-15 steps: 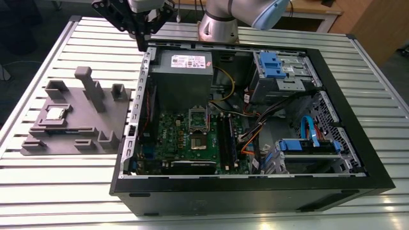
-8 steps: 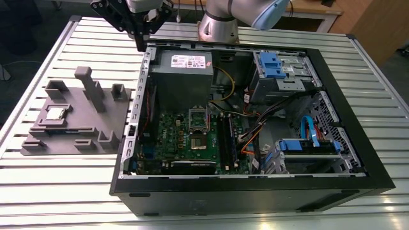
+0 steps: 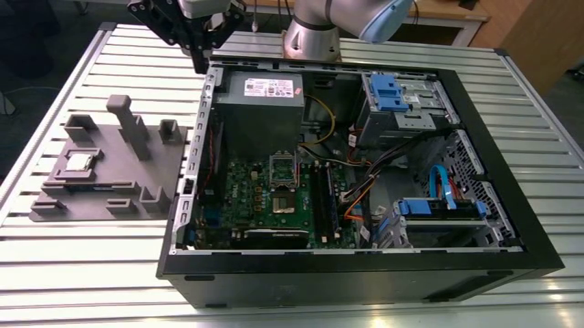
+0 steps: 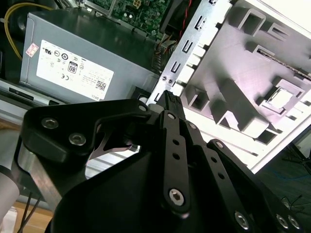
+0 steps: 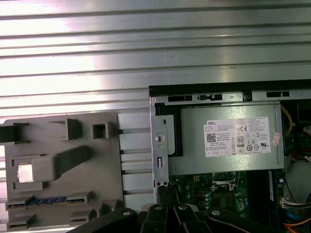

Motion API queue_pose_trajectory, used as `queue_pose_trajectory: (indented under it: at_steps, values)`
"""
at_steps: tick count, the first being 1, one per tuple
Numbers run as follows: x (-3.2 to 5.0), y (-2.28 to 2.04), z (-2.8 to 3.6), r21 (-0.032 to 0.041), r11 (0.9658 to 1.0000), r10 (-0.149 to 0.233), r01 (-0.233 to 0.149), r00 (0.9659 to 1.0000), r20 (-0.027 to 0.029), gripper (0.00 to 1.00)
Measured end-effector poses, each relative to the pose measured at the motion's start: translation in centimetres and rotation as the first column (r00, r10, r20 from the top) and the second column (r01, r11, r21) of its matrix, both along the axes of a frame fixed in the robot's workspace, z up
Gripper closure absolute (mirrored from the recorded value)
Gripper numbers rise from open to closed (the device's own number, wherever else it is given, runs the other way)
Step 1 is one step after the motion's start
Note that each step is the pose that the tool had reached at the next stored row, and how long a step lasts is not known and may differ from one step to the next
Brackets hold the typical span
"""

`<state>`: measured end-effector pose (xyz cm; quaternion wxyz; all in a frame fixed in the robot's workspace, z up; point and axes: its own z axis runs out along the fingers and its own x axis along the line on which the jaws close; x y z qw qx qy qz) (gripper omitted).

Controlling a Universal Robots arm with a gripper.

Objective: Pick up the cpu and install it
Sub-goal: 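Reach for the cpu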

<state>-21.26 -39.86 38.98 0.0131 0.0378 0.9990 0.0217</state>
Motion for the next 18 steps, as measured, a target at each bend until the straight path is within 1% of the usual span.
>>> queue_pose_trajectory:
  at_steps: [18]
  values:
    - [-0.35, 0.0, -0.06, 0.0001, 1.0, 0.0, 0.0, 1.0, 0.0, 0.9]
